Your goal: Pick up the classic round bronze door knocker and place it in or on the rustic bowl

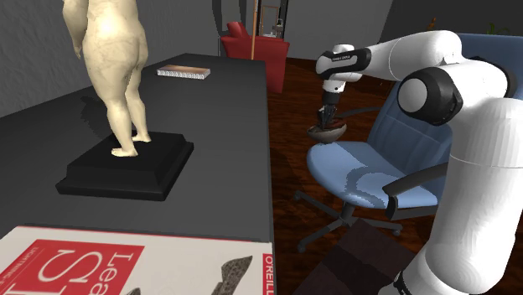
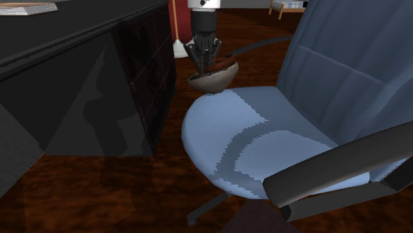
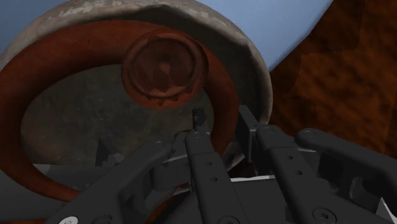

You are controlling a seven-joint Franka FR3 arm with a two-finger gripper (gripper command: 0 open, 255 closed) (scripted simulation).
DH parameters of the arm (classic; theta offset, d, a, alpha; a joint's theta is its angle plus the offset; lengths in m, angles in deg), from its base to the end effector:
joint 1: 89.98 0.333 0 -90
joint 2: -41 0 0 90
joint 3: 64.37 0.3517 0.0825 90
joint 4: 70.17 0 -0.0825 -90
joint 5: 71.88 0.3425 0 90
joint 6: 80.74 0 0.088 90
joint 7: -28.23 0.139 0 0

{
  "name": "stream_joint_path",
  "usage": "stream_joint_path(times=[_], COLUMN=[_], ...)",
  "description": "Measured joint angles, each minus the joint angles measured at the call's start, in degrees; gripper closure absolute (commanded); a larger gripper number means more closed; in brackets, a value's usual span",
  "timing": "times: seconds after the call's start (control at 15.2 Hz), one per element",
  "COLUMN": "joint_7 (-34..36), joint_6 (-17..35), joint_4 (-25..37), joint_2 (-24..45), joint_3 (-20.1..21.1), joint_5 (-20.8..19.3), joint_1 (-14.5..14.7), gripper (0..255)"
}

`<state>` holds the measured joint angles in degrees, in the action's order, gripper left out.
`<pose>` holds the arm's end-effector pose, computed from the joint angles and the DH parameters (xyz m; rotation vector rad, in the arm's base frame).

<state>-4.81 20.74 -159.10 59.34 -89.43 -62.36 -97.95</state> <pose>0.5395 -0.2883 0.4857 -3.0797 0.0367 0.0674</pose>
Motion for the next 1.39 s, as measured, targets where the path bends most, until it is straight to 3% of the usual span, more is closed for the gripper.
stream_joint_path(times=[0.2, 0.26, 0.66, 0.99, 1.39], joint_7=[0.0, 0.0, 0.0, 0.0, 0.2], joint_6=[0.1, 0.1, 0.1, -6.7, -7.5], joint_4=[-0.1, -0.1, -0.1, 7.4, 8.1], joint_2=[0.0, 0.0, 0.0, 0.8, 0.7], joint_3=[0.0, 0.0, 0.0, -0.3, -0.3], joint_5=[0.0, 0.0, 0.0, 0.1, 0.1], joint_1=[0.0, 0.0, 0.0, -0.9, -0.9], gripper=[255, 0, 0, 0, 0])
